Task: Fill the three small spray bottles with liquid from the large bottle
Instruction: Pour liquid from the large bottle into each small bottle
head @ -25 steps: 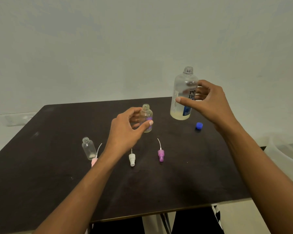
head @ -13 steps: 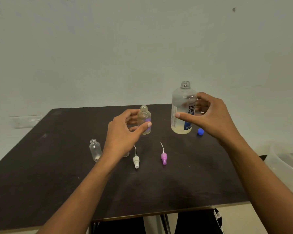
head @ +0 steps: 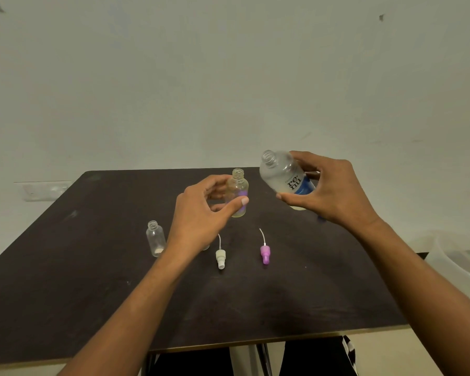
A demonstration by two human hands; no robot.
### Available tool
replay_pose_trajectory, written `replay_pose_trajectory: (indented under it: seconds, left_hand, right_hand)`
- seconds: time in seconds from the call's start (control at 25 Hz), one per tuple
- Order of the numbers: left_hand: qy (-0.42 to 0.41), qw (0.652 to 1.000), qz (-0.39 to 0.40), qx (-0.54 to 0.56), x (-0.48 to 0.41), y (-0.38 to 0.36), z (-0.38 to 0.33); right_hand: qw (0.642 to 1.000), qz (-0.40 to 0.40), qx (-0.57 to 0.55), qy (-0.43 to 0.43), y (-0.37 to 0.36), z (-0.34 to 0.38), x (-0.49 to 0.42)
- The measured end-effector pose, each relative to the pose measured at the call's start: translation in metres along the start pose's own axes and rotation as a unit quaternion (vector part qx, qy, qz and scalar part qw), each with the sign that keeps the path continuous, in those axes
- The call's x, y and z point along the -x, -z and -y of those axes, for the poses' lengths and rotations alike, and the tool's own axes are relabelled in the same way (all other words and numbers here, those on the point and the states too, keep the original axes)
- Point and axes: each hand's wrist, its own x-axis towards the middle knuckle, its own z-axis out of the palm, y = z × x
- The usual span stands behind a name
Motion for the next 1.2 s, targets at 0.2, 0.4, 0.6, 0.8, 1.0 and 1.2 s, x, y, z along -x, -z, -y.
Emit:
replay_pose_trajectory:
  seconds: [0.2, 0.4, 0.6, 0.8, 1.0, 1.2]
  left_hand:
    - [-0.001, 1.000, 0.003, 0.008, 0.001, 0.000, 0.000]
    - [-0.002, 1.000, 0.006, 0.004, 0.003, -0.001, 0.002]
    - [-0.002, 1.000, 0.010, 0.013, 0.005, 0.000, 0.001]
    - [0.003, 1.000, 0.012, 0.012, 0.006, -0.001, 0.004]
    - [0.006, 1.000, 0.007, 0.007, 0.006, 0.000, 0.007]
    - [0.012, 1.000, 0.007, -0.006, 0.007, -0.001, 0.007]
  right_hand:
    - [0.997, 0.000, 0.068, 0.043, 0.002, 0.007, -0.005]
    - [0.991, 0.009, 0.117, 0.064, 0.002, 0.014, -0.009]
    - [0.988, 0.019, 0.137, 0.070, 0.001, 0.013, -0.010]
    - [0.987, 0.021, 0.147, 0.066, -0.001, 0.012, -0.010]
    - [0.985, 0.019, 0.152, 0.075, -0.003, 0.012, -0.010]
    - [0.982, 0.012, 0.164, 0.089, -0.004, 0.010, -0.012]
